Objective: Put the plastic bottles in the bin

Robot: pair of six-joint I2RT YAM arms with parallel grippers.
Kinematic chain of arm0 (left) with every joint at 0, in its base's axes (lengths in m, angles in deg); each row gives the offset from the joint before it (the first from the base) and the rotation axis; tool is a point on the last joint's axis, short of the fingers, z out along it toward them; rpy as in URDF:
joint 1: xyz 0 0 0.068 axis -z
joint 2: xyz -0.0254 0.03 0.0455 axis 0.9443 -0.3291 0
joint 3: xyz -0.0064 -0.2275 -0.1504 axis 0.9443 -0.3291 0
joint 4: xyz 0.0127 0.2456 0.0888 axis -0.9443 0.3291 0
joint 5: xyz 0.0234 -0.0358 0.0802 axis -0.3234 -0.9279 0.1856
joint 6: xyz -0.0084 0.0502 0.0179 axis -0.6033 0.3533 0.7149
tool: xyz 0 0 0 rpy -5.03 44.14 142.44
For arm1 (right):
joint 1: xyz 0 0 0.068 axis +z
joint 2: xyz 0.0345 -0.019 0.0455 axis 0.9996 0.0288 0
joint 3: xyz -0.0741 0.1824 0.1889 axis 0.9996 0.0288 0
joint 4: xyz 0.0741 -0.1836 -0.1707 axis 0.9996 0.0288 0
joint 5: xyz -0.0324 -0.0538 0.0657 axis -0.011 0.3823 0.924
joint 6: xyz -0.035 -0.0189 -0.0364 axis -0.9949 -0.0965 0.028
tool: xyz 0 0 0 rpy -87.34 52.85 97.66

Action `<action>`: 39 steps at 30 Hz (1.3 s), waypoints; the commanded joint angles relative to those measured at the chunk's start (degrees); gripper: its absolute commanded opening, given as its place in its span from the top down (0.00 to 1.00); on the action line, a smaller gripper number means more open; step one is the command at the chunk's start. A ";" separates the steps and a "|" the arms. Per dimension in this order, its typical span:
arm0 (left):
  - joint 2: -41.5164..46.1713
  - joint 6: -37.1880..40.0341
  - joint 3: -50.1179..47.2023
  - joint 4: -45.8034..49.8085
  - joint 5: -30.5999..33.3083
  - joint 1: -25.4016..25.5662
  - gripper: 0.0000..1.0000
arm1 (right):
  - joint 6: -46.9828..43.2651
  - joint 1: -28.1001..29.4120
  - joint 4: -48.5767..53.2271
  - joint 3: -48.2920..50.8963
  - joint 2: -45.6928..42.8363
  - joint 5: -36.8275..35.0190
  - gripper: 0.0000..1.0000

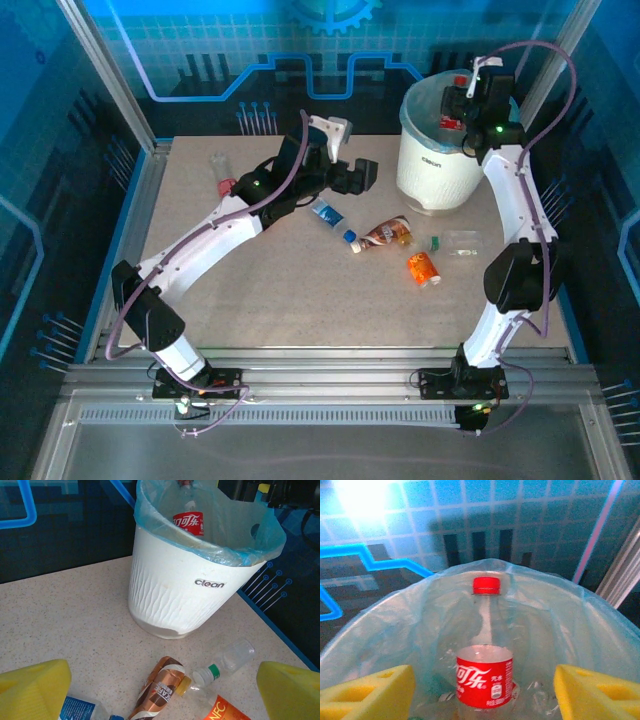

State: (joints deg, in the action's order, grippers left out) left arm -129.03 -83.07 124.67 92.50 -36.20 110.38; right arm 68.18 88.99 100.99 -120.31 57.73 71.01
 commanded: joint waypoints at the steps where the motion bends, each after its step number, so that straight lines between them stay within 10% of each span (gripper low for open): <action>1: 3.22 -1.23 -1.74 -1.77 -0.69 0.29 0.03 | 0.98 0.64 3.62 -3.92 -3.98 3.04 0.30; 13: 6.58 1.25 -5.74 -0.70 0.60 0.15 0.03 | 2.59 -0.40 32.84 -40.74 20.69 0.02 0.52; 30: 5.31 2.22 -8.46 -1.95 1.74 -0.22 0.02 | 3.18 -2.51 33.38 -44.89 34.22 10.42 0.56; 39: 5.63 0.73 -8.29 -2.39 0.71 -0.30 0.02 | 2.20 -1.75 36.86 -40.43 25.09 12.28 0.58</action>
State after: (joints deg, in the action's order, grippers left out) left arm -124.03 -81.49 116.52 91.39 -35.24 110.36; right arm 71.13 86.52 133.31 -162.15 87.68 80.67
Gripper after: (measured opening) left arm 0.981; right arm 0.418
